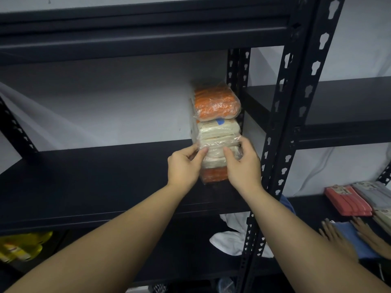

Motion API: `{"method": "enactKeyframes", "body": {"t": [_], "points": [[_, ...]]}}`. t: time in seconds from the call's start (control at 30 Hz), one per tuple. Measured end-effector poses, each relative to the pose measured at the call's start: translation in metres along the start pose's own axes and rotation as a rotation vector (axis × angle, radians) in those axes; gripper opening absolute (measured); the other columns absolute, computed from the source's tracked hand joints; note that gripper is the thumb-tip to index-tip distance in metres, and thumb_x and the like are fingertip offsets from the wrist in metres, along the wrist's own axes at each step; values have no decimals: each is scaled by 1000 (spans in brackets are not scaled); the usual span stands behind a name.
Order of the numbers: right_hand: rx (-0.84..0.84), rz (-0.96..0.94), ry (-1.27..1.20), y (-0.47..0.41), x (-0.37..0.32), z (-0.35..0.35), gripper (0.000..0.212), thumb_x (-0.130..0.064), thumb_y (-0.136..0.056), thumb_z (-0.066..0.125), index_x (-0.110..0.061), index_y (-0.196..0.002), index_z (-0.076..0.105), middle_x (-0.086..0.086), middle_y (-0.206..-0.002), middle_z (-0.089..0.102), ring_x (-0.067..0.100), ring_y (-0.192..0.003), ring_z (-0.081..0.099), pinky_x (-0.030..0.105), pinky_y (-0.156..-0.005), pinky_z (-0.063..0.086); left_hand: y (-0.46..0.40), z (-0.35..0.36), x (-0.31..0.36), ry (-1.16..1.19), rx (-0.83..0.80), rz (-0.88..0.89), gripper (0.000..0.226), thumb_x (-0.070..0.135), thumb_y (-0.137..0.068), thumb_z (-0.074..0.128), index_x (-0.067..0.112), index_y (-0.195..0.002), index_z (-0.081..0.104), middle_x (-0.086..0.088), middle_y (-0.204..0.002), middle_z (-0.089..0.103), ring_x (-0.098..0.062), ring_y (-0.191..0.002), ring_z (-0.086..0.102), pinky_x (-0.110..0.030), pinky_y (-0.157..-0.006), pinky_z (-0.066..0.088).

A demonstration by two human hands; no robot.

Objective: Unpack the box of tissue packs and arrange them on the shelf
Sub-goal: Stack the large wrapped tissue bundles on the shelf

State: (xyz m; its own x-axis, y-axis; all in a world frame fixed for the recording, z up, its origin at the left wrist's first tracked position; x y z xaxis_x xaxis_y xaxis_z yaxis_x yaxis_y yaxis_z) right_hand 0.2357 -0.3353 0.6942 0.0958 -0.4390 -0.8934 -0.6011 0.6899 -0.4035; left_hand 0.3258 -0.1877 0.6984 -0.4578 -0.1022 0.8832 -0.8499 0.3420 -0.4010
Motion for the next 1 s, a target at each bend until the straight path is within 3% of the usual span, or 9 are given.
{"method": "enactKeyframes", "body": {"t": [0.27, 0.3, 0.37, 0.47, 0.57, 0.7, 0.8, 0.87, 1.0], "points": [[-8, 23, -27, 1, 0, 0, 36, -33, -100, 65, -31, -135, 55, -9, -124, 66, 5, -108, 65, 5, -70, 47, -7, -7, 0, -69, -50, 16, 32, 33, -95, 74, 24, -126, 75, 16, -107, 78, 2, -101, 72, -25, -88, 61], [-11, 28, -30, 2, 0, 1, 40, -34, -100, 65, -31, -137, 53, -9, -126, 65, 6, -110, 65, 7, -73, 48, -7, -7, 0, -71, -55, 15, 35, 35, -94, 75, 24, -127, 75, 15, -108, 78, 1, -101, 72, -25, -88, 61], [-16, 27, -31, 4, -4, 1, 54, -42, -98, 66, -34, -147, 45, -9, -135, 61, 9, -119, 61, 24, -91, 54, -8, -10, 0, -81, -55, 16, 46, 44, -88, 79, 23, -129, 74, 12, -115, 77, 1, -104, 71, -27, -90, 61], [-20, 12, 42, 3, -14, 2, 77, -56, -97, 59, -36, -162, 21, -4, -161, 40, 18, -143, 44, 46, -115, 42, -11, -13, 8, -95, 6, 18, 54, 49, -83, 82, 20, -126, 69, 10, -118, 72, -2, -106, 69, -28, -94, 59], [18, -34, 102, -11, -31, 2, 78, -57, -101, 52, -34, -164, 14, -4, -169, 25, 19, -153, 31, 51, -121, 34, -17, -14, 26, -68, 84, 29, 54, 47, -85, 81, 25, -130, 59, 18, -119, 63, 0, -106, 64, -24, -93, 55], [44, -55, -7, -36, -53, 1, 68, -46, -104, 54, -39, -162, 21, -9, -164, 37, 15, -146, 41, 41, -116, 39, -32, -7, 52, -66, -9, 140, 71, 42, -91, 77, 28, -153, 44, 39, -123, 50, 20, -110, 51, -3, -91, 41], [24, -75, -72, -43, -58, 4, 60, -34, -105, 56, -38, -160, 30, -14, -154, 48, 6, -131, 52, 32, -106, 44, -39, -1, 59, -85, -49, 212, 61, 36, -95, 73, 30, -151, 49, 26, -129, 65, 9, -119, 60, -24, -105, 51], [21, -78, -81, -44, -57, 4, 60, -31, -105, 57, -39, -159, 32, -15, -150, 52, 6, -129, 56, 33, -105, 46, -41, 0, 54, -61, -31, 220, 59, 33, -95, 73, 31, -150, 51, 18, -127, 70, 0, -119, 64, -36, -105, 55], [-37, -39, -75, -45, -58, 1, 62, -29, -107, 54, -36, -162, 26, -11, -152, 52, 0, -123, 53, 24, -93, 44, -38, 0, 47, -72, -28, 203, 67, 30, -92, 77, 27, -153, 50, 15, -129, 71, -3, -120, 66, -38, -104, 56]]}}
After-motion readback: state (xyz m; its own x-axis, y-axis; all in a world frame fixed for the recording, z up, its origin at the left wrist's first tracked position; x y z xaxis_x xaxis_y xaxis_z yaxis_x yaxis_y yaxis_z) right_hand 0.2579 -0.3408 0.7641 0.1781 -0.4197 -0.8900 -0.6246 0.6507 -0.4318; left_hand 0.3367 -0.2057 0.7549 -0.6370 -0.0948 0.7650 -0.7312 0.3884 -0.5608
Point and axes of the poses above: each hand's wrist, its own y-axis away from the middle knuckle, its own z-axis out of the palm, x = y × z, the point moved 3 cm from there along -y, towards the middle knuckle
